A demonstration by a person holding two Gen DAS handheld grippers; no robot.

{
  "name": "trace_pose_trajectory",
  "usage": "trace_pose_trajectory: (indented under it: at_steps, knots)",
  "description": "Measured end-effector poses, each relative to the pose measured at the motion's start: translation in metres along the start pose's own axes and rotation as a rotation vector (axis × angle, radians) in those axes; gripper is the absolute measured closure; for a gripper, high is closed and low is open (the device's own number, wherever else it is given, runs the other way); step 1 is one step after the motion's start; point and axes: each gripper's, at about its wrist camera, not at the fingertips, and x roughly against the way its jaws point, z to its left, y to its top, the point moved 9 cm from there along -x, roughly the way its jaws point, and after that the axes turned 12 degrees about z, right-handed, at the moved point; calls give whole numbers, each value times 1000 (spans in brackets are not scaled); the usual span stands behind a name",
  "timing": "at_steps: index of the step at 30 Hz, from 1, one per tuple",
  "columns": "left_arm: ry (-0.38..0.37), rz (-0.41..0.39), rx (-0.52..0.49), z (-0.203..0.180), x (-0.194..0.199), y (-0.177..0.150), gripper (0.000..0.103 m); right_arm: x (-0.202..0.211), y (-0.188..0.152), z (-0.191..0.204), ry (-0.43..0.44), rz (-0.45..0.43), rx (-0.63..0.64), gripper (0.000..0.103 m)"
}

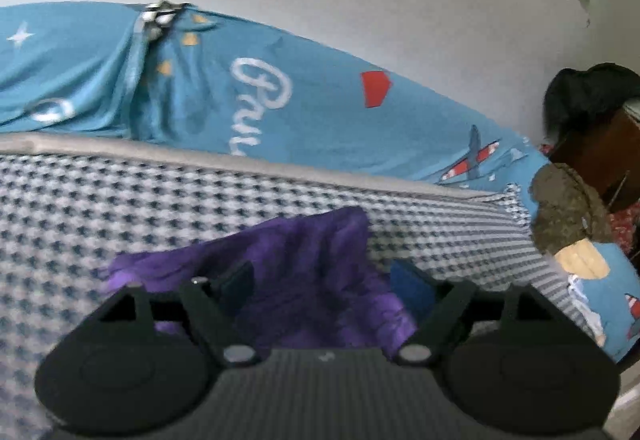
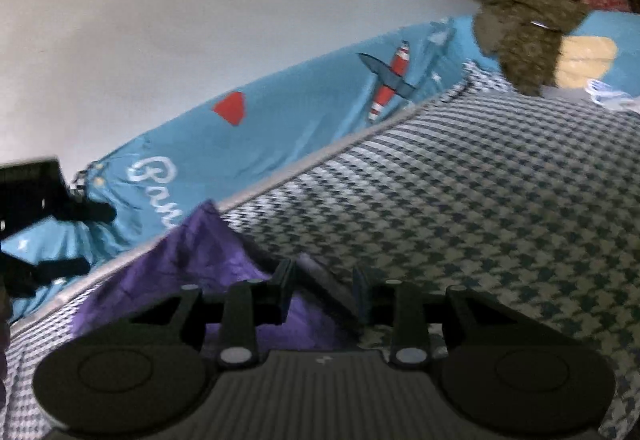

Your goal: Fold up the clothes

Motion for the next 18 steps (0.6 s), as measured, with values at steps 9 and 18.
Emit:
trace_pose_trajectory:
  at_steps: [9, 18]
  knots:
    - [78, 60, 35, 61, 32, -54, 18, -5, -3, 30, 100, 58, 93, 70]
    - [73, 128, 58, 101, 44, -96, 15, -17, 0, 54, 210, 138, 215, 69]
